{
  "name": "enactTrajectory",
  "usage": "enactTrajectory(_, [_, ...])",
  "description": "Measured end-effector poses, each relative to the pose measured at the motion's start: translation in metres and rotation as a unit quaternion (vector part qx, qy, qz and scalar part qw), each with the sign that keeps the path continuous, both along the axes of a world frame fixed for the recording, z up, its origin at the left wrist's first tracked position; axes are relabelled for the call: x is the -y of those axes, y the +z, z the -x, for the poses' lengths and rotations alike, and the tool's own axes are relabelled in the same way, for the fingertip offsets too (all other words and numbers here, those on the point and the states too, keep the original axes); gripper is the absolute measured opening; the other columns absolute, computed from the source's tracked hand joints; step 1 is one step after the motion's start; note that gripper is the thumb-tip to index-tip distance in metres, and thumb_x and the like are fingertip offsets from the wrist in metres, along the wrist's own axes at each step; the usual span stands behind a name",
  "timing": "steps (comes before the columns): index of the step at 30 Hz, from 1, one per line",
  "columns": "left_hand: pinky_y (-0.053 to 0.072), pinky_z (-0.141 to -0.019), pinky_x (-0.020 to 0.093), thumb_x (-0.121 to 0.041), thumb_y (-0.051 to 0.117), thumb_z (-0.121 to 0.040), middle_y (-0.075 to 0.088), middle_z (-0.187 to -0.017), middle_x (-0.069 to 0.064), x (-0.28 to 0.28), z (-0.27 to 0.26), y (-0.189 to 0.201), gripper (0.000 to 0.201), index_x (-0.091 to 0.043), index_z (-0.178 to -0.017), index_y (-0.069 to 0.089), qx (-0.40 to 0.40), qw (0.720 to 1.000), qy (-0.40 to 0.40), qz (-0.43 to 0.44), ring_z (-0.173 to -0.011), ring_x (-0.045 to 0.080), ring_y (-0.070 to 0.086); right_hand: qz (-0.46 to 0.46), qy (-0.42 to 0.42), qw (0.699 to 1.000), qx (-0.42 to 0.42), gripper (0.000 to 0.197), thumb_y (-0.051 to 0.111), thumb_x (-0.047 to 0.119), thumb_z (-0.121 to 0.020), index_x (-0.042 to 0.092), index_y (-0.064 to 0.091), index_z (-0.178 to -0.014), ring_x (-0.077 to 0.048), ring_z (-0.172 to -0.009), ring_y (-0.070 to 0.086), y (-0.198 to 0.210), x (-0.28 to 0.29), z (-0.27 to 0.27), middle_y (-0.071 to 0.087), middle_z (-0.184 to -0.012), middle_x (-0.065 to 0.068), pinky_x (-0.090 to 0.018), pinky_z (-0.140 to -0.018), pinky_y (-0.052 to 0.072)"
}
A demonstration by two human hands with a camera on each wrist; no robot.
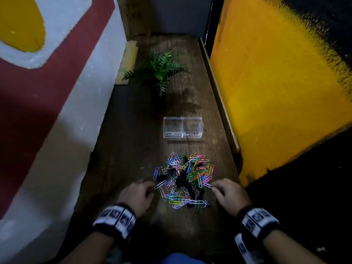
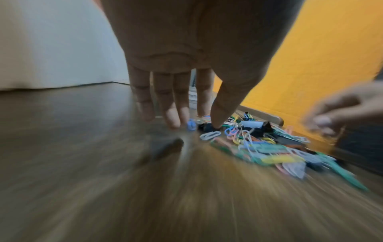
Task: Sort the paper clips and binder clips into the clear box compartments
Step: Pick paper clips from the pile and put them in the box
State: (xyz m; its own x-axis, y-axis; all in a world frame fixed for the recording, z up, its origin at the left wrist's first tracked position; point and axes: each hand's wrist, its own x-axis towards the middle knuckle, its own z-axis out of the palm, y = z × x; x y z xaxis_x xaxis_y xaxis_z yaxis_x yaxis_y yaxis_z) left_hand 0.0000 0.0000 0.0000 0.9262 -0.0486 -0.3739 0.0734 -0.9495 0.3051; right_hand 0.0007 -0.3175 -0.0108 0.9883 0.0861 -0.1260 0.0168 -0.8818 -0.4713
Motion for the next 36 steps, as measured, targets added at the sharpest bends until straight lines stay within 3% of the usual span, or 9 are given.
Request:
enactTrajectory(4, [0.044,-0.099,0.033,-0.031,0.058,-0.084,0.038,-0.142,-0.007,0.03,-0.037,-0.003,0.059,-0.036,-0.14,0.039,0.035,0.998,-0.045,0.03,-0.122,0.02,0.049,0.026,0.054,0.998,-0.006,0.041,0.056,0.032,-0.091,0.037,0.05,-0.131,-0.011,-0.118,0.047,0.015,-0.027,-0.035,0.049,-0.133,0.01,-0.03,-0.1,0.04])
enactTrajectory(6, [0.044,-0.099,0.036,-0.032,0.055,-0.086,0.036,-0.141,-0.007,0.04,-0.042,-0.008,0.058,-0.036,-0.141,0.037,0.011,0.998,-0.058,0.015,-0.124,0.022,0.045,0.065,0.092,0.993,-0.031,0.046,0.052,0.035,-0.093,0.04,0.042,-0.138,-0.015,-0.129,0.038,0.013,-0.037,-0.043,0.037,-0.147,0.008,-0.034,-0.108,0.032])
enactTrajectory(8, [0.044,-0.099,0.039,-0.032,0.053,-0.09,0.036,-0.14,-0.008,0.042,-0.041,-0.014,0.055,-0.035,-0.142,0.037,0.002,0.997,-0.073,-0.001,-0.125,0.025,0.039,0.107,0.107,0.986,-0.074,0.045,0.05,0.037,-0.094,0.04,0.041,-0.138,-0.017,-0.132,0.035,0.009,-0.038,-0.047,0.032,-0.151,0.006,-0.036,-0.11,0.03])
enactTrajectory(11, [0.046,-0.095,0.038,-0.029,0.053,-0.09,0.038,-0.136,-0.009,0.045,-0.038,-0.017,0.054,-0.037,-0.141,0.038,0.023,0.996,-0.085,0.016,-0.12,0.022,0.039,0.112,0.108,0.985,-0.071,0.037,0.052,0.035,-0.094,0.04,0.051,-0.131,-0.015,-0.128,0.038,0.004,-0.035,-0.049,0.04,-0.145,0.008,-0.033,-0.107,0.032])
enactTrajectory(19, [0.045,-0.093,0.034,-0.031,0.056,-0.087,0.044,-0.125,-0.013,0.038,-0.039,-0.025,0.047,-0.04,-0.133,0.047,0.022,0.994,-0.087,0.065,-0.117,0.014,0.046,0.056,0.075,0.995,-0.034,0.023,0.058,0.033,-0.091,0.029,0.069,-0.11,-0.01,-0.099,0.057,0.002,-0.03,-0.06,0.063,-0.107,0.01,-0.024,-0.083,0.047])
enactTrajectory(27, [0.05,-0.082,0.03,-0.034,0.059,-0.085,0.053,-0.108,-0.015,0.033,-0.053,-0.021,0.029,-0.036,-0.114,0.061,0.057,0.993,-0.039,0.092,-0.099,0.012,0.059,-0.056,-0.025,0.998,-0.001,0.015,0.068,0.027,-0.086,0.022,0.075,-0.099,-0.007,-0.074,0.058,0.016,-0.024,-0.069,0.062,-0.082,0.008,-0.029,-0.072,0.053])
enactTrajectory(31, [0.051,-0.08,0.029,-0.033,0.058,-0.087,0.059,-0.107,-0.013,0.035,-0.078,-0.01,0.023,-0.033,-0.11,0.064,0.09,0.993,0.006,0.076,-0.094,0.015,0.061,-0.117,-0.082,0.99,-0.013,0.014,0.071,0.026,-0.083,0.024,0.075,-0.097,-0.004,-0.075,0.064,0.018,-0.022,-0.078,0.071,-0.084,0.01,-0.029,-0.076,0.056])
enactTrajectory(36, [0.049,-0.075,0.031,-0.032,0.055,-0.089,0.061,-0.102,-0.007,0.039,-0.118,-0.003,0.017,-0.029,-0.102,0.066,0.083,0.996,0.001,0.037,-0.095,0.02,0.061,-0.221,-0.13,0.964,-0.067,0.025,0.072,0.015,-0.083,0.019,0.07,-0.108,-0.006,-0.071,0.07,0.021,-0.024,-0.084,0.072,-0.089,0.007,-0.032,-0.069,0.06])
